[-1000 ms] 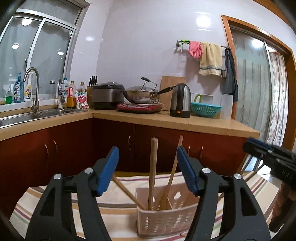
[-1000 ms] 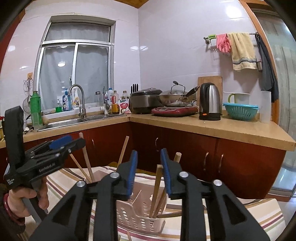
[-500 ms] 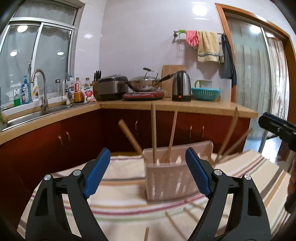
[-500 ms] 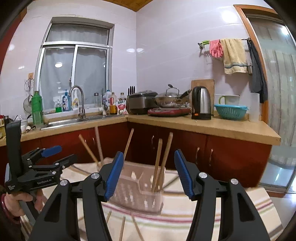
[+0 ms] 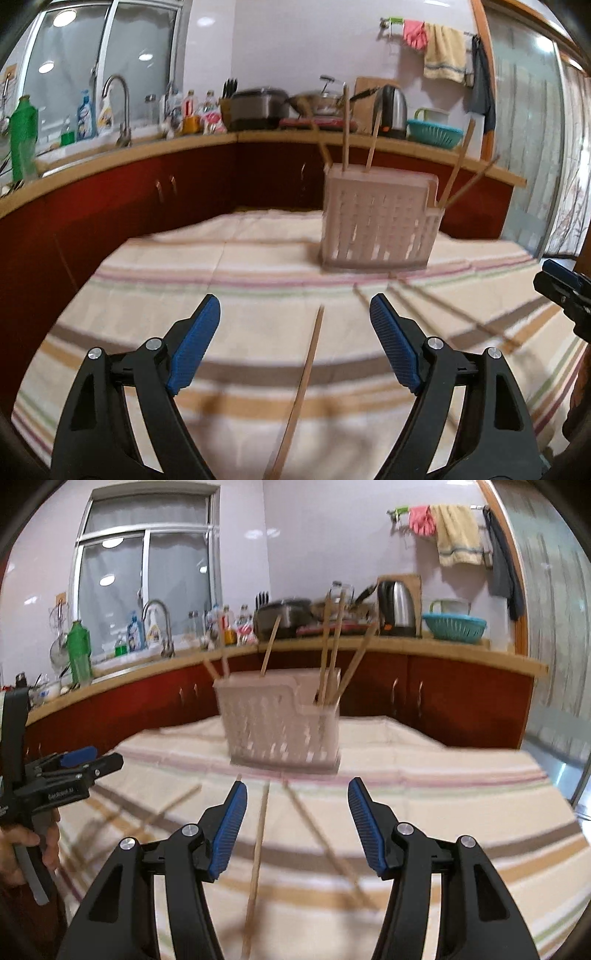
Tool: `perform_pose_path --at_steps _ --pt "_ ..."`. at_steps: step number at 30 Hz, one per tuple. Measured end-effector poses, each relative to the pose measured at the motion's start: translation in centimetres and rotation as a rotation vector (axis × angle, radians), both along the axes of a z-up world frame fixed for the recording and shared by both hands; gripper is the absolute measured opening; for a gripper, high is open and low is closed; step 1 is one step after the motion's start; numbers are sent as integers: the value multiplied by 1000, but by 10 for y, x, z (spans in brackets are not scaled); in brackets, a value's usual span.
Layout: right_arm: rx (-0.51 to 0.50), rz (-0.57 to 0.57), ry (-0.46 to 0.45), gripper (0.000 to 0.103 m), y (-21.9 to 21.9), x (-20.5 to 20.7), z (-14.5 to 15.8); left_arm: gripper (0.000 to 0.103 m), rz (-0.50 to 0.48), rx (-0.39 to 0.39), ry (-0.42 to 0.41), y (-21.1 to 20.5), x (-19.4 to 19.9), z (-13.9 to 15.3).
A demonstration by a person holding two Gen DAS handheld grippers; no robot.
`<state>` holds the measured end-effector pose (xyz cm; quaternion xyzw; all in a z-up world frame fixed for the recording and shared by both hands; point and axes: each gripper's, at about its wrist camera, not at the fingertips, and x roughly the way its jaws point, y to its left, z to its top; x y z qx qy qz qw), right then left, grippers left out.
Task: Organize utensils
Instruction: 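Move both tools back down to the remaining chopsticks on the table, then close the right tool on a chopstick while the left tool grasps another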
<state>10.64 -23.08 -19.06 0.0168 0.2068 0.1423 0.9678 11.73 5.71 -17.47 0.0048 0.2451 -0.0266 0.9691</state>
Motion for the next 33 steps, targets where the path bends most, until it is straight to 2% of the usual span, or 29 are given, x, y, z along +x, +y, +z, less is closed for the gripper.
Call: perform_pose_path --at_steps 11,20,24,33 --pt "-22 82 128 48 19 -27 -53 81 45 19 127 14 -35 -49" --pt "-44 103 200 41 26 -29 -73 79 50 0 148 21 -39 -51" --pt "-53 103 219 38 28 -29 -76 74 46 -13 183 22 -36 -51" --pt "-67 107 245 19 29 -26 -80 61 40 -56 302 20 -40 -67"
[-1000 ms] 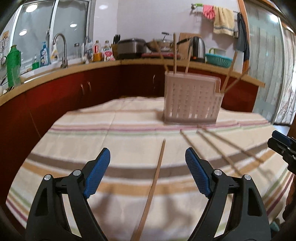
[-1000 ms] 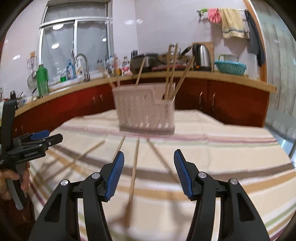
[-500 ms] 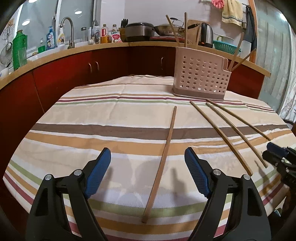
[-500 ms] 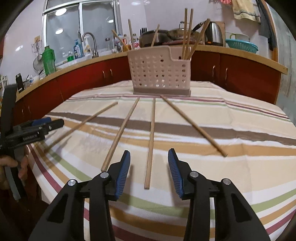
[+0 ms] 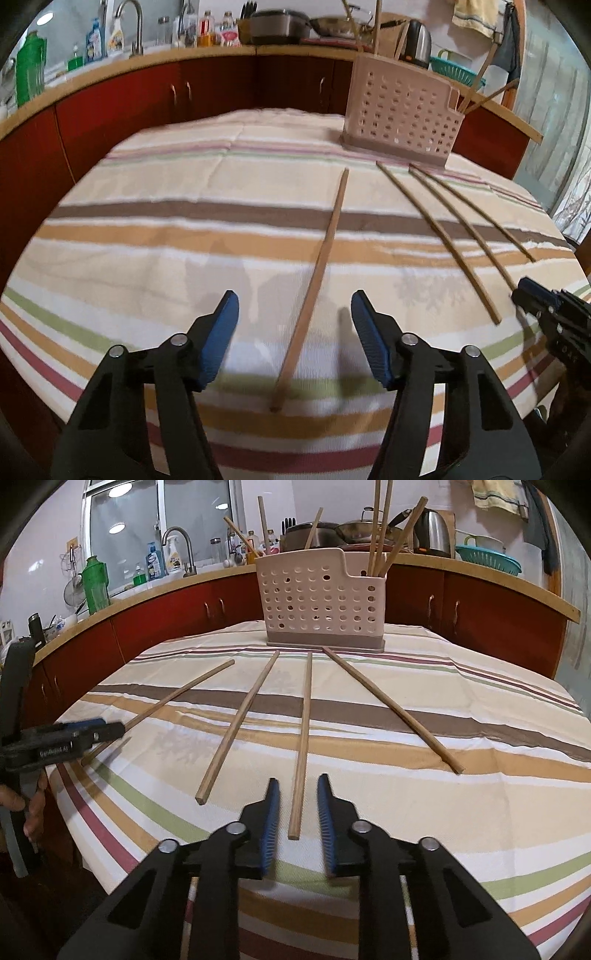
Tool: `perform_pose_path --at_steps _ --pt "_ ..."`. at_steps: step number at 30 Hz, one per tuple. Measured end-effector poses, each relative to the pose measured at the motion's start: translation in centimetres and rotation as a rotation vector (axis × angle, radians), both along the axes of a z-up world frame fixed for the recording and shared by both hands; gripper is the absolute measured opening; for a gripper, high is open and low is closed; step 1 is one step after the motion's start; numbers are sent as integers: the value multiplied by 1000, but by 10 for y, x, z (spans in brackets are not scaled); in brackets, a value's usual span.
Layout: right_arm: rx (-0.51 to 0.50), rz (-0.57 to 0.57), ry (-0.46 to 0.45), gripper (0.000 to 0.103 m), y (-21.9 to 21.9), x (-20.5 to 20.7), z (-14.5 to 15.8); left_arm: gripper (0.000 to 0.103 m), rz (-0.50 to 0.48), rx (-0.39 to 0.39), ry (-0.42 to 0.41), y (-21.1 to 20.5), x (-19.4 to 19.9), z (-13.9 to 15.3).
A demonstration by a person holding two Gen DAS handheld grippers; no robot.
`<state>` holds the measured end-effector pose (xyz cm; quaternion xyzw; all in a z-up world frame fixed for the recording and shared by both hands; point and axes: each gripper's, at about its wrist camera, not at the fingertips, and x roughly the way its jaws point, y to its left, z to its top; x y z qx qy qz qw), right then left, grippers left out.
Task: Organize utensils
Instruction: 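Close the right tool on a chopstick while the left tool grasps another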
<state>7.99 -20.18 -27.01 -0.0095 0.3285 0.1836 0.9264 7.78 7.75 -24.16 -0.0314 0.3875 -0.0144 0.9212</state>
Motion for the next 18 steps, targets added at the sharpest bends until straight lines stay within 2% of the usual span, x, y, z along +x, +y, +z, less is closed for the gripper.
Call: perform_pose_path --at_steps 6,9,12,14,18 --pt "7 5 5 13 -1 -1 0 61 -9 24 -2 -3 -10 -1" --pt "12 8 8 11 -1 -1 0 56 -10 32 -5 -4 -15 -1" --pt "17 13 11 8 -1 -3 0 46 -11 31 -6 -2 -19 0" --pt "20 16 14 8 -1 -3 0 34 -7 22 -10 0 -21 0" --pt "31 19 20 7 -2 -5 0 17 -7 10 -13 2 -24 -1"
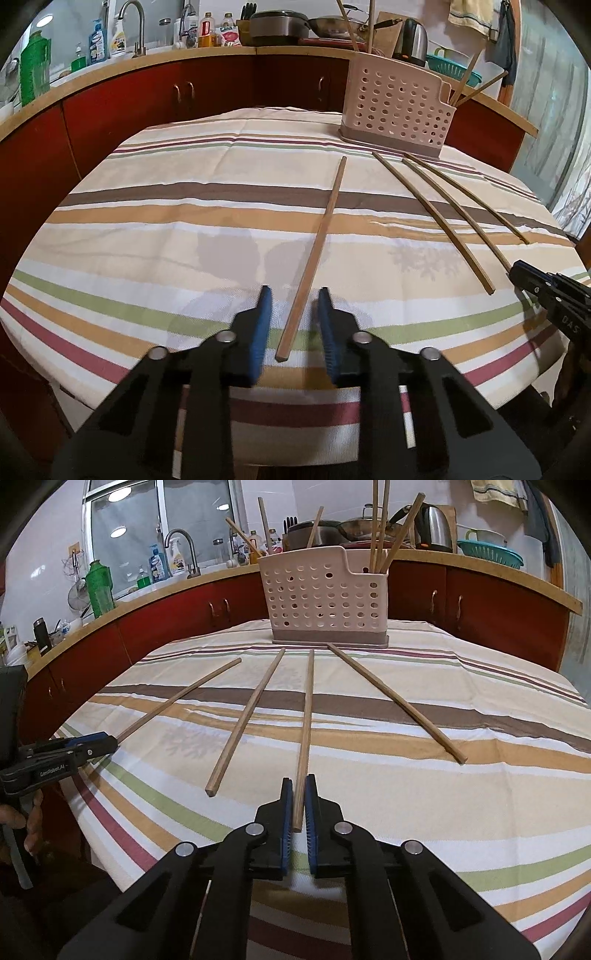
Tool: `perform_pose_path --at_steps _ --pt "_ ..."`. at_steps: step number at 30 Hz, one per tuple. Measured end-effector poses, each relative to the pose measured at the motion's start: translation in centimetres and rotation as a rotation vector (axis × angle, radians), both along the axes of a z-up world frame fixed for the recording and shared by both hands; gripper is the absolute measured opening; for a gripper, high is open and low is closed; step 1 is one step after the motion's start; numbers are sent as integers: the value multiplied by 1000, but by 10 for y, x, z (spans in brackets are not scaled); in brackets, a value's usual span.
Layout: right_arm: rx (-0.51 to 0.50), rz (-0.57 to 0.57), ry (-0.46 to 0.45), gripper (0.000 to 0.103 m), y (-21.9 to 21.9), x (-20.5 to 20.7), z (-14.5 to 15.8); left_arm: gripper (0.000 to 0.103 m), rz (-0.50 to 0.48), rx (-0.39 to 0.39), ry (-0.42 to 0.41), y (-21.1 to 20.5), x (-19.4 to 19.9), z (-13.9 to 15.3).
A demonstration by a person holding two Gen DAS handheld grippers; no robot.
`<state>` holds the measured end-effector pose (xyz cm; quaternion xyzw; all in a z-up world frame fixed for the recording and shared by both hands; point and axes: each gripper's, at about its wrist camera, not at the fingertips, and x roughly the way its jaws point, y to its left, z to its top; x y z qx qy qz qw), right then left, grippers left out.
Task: Organize utensils
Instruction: 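Close the right tool on a chopstick while the left tool grasps another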
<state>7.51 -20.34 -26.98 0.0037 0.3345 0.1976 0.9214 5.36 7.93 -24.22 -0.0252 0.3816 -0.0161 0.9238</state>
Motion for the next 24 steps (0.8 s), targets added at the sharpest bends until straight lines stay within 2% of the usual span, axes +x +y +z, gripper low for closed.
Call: perform_pose_path --at_steps 1,7,11,24 --pt "1 0 0 7 0 -1 0 10 -4 -2 1 0 0 0" --pt "12 -4 -29 7 -3 -7 10 7 -40 13 -20 -7 -6 2" --pt "24 -15 -55 6 -8 -10 20 7 -47 36 -87 -9 -11 18" --pt "65 -39 -190 6 -19 -19 74 7 -20 13 -292 -3 -19 80"
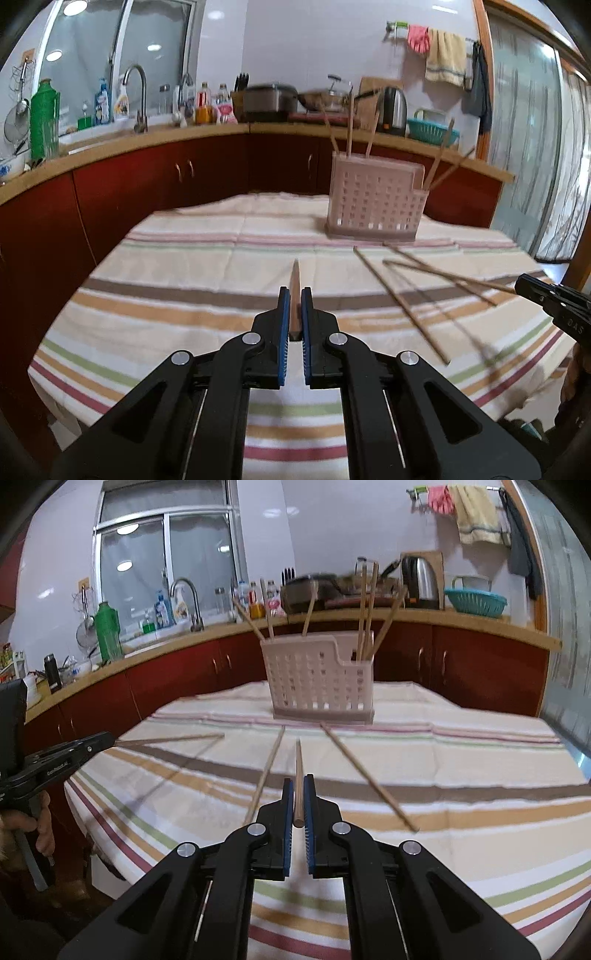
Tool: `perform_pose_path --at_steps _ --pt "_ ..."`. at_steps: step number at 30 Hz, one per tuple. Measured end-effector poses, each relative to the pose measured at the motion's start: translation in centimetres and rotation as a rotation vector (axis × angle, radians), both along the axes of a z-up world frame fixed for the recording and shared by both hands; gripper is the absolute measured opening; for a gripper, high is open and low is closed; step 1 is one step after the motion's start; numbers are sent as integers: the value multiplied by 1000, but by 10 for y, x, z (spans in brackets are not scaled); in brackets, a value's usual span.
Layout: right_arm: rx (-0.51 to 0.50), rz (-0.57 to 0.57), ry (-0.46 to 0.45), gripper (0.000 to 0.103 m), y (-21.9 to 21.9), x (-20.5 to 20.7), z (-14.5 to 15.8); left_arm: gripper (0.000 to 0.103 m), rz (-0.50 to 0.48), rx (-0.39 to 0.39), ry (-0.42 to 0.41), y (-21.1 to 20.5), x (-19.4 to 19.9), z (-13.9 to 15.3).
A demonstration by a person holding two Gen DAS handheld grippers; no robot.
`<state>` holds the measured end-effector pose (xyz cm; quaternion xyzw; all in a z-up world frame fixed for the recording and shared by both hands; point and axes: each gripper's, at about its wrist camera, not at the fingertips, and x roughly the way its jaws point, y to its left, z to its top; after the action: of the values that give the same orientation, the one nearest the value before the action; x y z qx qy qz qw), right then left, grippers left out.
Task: Organize utensils
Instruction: 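Close the right tool on a chopstick while the left tool grasps another, then lift both held chopsticks and lower them toward the caddy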
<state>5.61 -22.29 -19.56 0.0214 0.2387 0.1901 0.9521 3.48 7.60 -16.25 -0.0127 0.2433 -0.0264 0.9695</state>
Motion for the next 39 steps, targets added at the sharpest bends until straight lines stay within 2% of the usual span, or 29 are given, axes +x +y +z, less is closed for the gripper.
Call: perform_pose_path --at_steps 5,17,27,39 --pt "12 -8 -50 6 -4 -1 20 7 -14 -3 -68 -1 -2 24" --pt "14 -5 -140 6 0 17 50 7 -42 -3 -116 -9 15 43" --pt "24 7 -207 6 12 55 70 7 -62 26 -188 -17 56 65" --pt "27 23 -254 6 27 103 94 7 -69 77 -226 -22 101 76"
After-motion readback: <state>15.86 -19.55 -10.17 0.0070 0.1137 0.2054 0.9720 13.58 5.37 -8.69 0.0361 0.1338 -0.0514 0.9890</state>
